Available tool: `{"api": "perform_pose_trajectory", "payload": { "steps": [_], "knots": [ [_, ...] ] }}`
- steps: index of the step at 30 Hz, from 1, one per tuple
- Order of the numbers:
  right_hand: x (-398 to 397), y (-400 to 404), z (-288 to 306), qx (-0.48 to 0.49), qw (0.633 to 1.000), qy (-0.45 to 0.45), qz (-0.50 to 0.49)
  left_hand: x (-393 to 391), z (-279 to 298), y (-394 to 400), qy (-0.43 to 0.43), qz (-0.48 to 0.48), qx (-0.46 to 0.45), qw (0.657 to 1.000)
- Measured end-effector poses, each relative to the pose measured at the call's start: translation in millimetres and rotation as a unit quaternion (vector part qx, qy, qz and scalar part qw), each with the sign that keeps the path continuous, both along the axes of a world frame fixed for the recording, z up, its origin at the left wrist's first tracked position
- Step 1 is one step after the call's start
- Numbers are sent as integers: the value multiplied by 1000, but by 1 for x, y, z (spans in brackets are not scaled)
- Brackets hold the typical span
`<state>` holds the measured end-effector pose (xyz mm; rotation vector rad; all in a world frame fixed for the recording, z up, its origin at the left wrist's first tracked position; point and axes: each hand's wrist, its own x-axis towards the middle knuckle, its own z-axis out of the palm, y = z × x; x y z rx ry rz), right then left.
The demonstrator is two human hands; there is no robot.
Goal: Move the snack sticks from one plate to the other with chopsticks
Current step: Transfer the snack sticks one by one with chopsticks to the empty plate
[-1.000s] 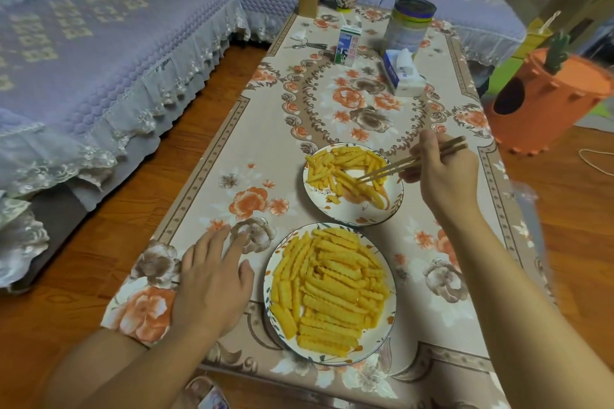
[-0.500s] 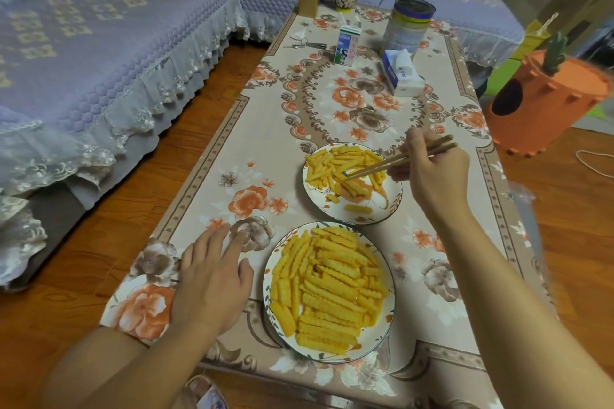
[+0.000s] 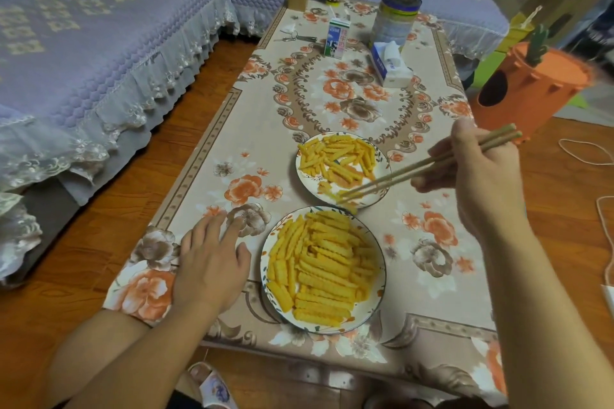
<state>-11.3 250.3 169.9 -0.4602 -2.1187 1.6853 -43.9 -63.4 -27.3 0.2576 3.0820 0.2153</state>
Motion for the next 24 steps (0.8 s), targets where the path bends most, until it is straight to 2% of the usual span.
{"api": "perform_pose_trajectory", "payload": {
  "steps": [5, 11, 15, 19, 24],
  "knots": [
    [56, -24, -11, 8, 999, -32, 21, 2, 1, 0, 6, -2, 5, 1000],
    [68, -33, -31, 19, 999, -37, 11, 4, 1, 0, 6, -3, 10, 1000],
    [65, -25, -22, 17, 999, -33, 1, 4, 1, 0, 10, -2, 19, 1000],
    [48, -3, -15, 22, 998, 2, -53, 2, -1, -1, 11, 0, 5, 1000],
    [0, 10, -45, 70, 994, -10, -80, 0, -2, -1, 18, -1, 6, 1000]
  ]
}}
